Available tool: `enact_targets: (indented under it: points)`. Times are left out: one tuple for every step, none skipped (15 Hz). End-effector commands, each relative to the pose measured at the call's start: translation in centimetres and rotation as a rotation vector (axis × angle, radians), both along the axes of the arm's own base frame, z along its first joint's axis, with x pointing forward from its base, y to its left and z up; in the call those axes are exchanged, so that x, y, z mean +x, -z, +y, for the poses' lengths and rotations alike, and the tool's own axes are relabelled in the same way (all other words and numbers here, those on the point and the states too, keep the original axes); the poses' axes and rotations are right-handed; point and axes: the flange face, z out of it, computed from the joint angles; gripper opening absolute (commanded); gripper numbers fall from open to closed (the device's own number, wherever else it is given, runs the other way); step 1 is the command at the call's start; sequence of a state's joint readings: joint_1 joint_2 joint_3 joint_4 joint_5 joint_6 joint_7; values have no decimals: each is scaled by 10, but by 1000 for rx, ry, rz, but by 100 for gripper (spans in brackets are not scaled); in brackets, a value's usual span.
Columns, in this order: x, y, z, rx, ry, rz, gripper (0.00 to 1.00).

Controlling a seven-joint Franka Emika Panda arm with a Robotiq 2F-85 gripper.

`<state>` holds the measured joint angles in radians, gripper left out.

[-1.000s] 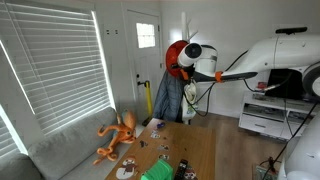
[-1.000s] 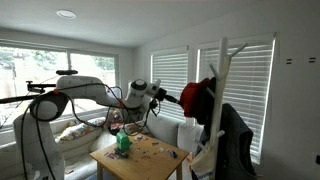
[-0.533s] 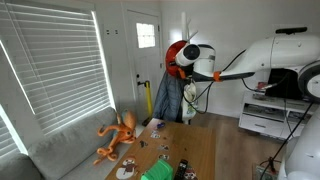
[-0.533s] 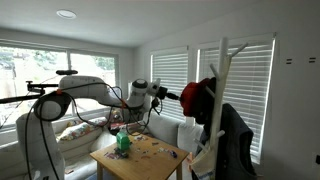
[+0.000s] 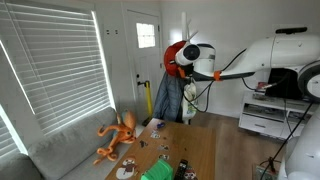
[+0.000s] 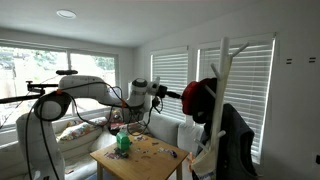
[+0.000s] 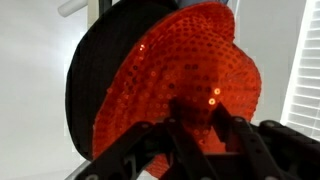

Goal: Remove the red hat and the black hat from the stand and put the black hat on the table and the red hat on top of the black hat.

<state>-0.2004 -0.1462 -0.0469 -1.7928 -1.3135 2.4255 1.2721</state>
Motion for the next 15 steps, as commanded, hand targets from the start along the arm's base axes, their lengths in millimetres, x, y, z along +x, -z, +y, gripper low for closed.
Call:
enact_targets:
  points:
    - [0, -9, 1, -20, -17, -36, 5]
    - [0, -10, 3, -17, -21, -38, 1]
    - [0, -11, 5, -20, -27, -39, 0]
    - [0, -12, 6, -19, -32, -41, 0]
    - [1, -13, 9, -22, -41, -43, 0]
    - [1, -15, 12, -27, -53, -47, 1]
    - [1, -16, 15, -32, -64, -51, 1]
    - [2, -18, 18, -38, -76, -56, 1]
    - [2, -21, 22, -47, -93, -62, 1]
    - [2, -24, 25, -53, -108, -67, 1]
    - [2, -25, 27, -58, -122, -72, 1]
    - [2, -27, 29, -65, -131, -75, 1]
    - [2, -28, 30, -68, -142, -78, 1]
    - [3, -29, 33, -62, -154, -79, 1]
    - [4, -28, 35, -46, -170, -82, 1]
